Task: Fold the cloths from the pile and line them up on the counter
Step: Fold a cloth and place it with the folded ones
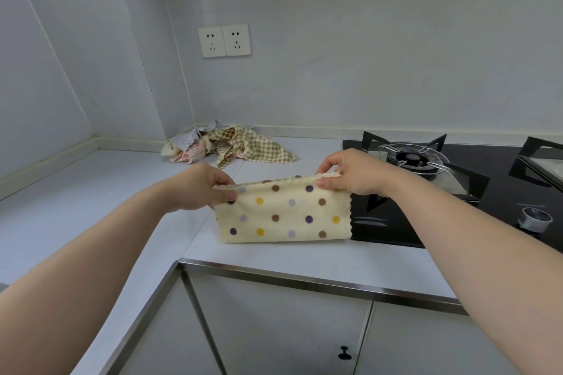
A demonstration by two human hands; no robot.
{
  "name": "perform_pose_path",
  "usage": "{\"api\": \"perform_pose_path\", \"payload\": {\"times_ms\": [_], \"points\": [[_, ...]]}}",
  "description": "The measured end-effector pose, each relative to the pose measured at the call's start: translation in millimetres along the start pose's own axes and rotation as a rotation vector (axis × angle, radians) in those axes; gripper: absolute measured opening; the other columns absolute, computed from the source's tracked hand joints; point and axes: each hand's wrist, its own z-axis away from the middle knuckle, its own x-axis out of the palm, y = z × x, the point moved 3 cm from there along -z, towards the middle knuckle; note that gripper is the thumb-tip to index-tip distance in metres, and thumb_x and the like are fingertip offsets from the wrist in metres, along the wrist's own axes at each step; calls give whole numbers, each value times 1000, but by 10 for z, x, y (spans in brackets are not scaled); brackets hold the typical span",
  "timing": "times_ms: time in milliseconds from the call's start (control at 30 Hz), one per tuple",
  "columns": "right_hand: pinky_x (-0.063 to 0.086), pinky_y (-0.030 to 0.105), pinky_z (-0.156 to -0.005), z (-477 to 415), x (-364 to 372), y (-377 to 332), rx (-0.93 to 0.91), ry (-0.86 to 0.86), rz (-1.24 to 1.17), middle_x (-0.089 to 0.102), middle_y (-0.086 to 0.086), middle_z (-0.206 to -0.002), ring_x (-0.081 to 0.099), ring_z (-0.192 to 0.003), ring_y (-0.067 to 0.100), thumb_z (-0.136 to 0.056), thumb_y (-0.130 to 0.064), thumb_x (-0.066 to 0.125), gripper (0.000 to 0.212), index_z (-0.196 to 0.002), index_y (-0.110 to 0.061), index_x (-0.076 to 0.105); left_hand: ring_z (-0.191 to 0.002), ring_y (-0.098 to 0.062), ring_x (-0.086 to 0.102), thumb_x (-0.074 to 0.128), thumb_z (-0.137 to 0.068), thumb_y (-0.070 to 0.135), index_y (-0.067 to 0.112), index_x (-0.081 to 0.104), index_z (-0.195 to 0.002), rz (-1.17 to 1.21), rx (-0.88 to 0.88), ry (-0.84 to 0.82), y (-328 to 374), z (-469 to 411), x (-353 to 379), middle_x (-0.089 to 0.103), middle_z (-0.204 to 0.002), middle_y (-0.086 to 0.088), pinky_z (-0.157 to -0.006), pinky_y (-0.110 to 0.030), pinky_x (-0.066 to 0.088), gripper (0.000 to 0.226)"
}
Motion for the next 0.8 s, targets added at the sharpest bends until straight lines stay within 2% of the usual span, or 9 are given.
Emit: {"api": "perform_pose_path", "payload": {"times_ms": [100,200,300,367,433,500,567,667,800], "points": [[40,22,-67,-30,7,-25,-25,61,92,58,-14,-95,57,-96,13,-91,-43,68,16,-95,-28,64,-71,-18,64,61,-97,32,27,73,-81,-49,26,84,24,-47,-13,70,-76,3,-64,-27,52,20],[45,30,-69,-25,18,-15,-106,285,186,60,-13,-84,56,-86,15,-93,-47,62,21,-87,-27,64,-58,-21,57,59,-99,23,20,74,-89,-63,123,341,48,-37,-20,61,-64,1,-60,-31,45,18],[47,32,-65,164,116,19,-418,594,413,67,-7,-85,60,-86,19,-97,-47,52,32,-90,-20,68,-63,-16,66,61,-98,16,14,75,-109,-117,301,567,32,123,107,74,-81,-3,-62,-25,48,18],[45,28,-62,316,290,78,-551,501,558,68,-6,-84,62,-83,19,-95,-53,45,42,-89,-20,70,-83,-17,70,63,-96,14,14,75,-114,-206,438,509,-70,221,310,76,-103,-1,-77,-24,51,21],[46,30,-75,405,494,186,-464,144,732,67,-11,-90,58,-93,13,-91,-69,33,55,-91,-27,68,-112,-17,66,55,-97,37,20,73,-118,-327,459,265,-213,269,556,71,-119,6,-100,-27,44,32],[42,33,-85,457,610,265,-365,-18,840,64,-14,-90,53,-94,9,-88,-78,22,65,-89,-29,65,-126,-8,55,38,-89,64,31,70,-121,-455,383,112,-295,302,691,65,-128,17,-113,-29,29,56],[42,35,-87,413,602,252,-248,55,682,64,-14,-91,54,-97,11,-92,-74,25,60,-90,-30,66,-128,-8,52,28,-87,70,34,70,-119,-493,342,181,-219,298,718,64,-129,18,-115,-33,25,64],[40,40,-95,213,602,220,-47,186,573,64,-5,-116,50,-115,21,-101,-55,33,45,-114,-28,66,-138,-16,44,12,-93,70,26,58,-138,-414,302,235,149,220,794,54,-144,6,-117,-34,25,77],[30,44,-100,-28,754,248,201,36,627,47,9,-135,35,-125,30,-102,-47,32,45,-132,-22,54,-152,-20,13,19,-106,47,16,24,-157,-329,130,44,469,-68,1085,19,-165,-2,-123,-34,11,60]]}}
